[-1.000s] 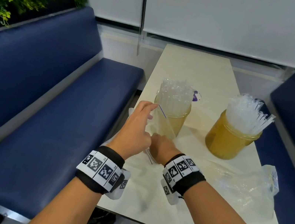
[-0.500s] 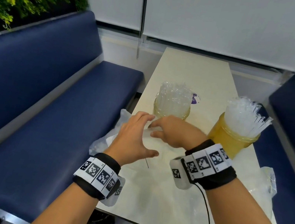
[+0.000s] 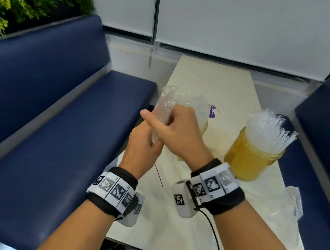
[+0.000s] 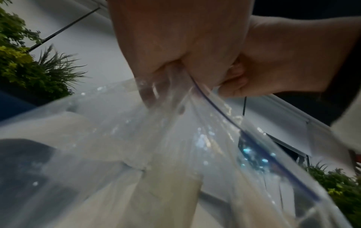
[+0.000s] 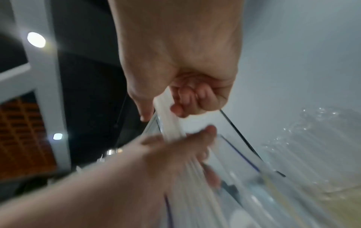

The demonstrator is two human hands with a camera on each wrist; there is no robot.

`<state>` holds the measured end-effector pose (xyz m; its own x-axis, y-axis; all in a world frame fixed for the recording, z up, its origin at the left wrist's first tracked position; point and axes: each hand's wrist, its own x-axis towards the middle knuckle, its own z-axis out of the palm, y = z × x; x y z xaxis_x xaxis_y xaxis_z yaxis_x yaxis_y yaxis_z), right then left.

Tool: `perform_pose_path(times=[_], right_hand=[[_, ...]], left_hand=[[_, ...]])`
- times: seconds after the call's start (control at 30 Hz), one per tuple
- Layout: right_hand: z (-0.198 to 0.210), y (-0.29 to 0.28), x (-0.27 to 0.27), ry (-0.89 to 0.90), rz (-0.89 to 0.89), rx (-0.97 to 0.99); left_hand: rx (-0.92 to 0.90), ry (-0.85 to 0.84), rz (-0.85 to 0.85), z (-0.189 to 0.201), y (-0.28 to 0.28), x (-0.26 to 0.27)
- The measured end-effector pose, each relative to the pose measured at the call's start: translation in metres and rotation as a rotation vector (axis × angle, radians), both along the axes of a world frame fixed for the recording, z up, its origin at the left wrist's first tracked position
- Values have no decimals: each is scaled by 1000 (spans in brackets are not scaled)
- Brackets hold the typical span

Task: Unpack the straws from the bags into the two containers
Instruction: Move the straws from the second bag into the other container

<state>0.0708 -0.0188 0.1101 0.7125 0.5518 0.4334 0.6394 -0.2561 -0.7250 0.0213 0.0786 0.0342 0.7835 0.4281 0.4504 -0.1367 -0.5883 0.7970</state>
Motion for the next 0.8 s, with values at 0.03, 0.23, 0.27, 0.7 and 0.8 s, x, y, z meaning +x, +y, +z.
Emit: perform_pose_path(times=[0.03,0.23,0.27,0.7,0.8], right_hand=[[-5,3,-1,-25,-11,-17],[41,-2,30,-108,-59,112],[56,-6,38,-135,-87,168],[30,9,147,-288,-452,-288],[7,9,150,-191,-417,-397]], left_hand=[[-17,0,5,0,0,0],[42,85,64,-7,8,-6],[32,89,68,-7,9,-8],[39,135,14,-3,17,-17],[39,138,12,-1,17,-18]])
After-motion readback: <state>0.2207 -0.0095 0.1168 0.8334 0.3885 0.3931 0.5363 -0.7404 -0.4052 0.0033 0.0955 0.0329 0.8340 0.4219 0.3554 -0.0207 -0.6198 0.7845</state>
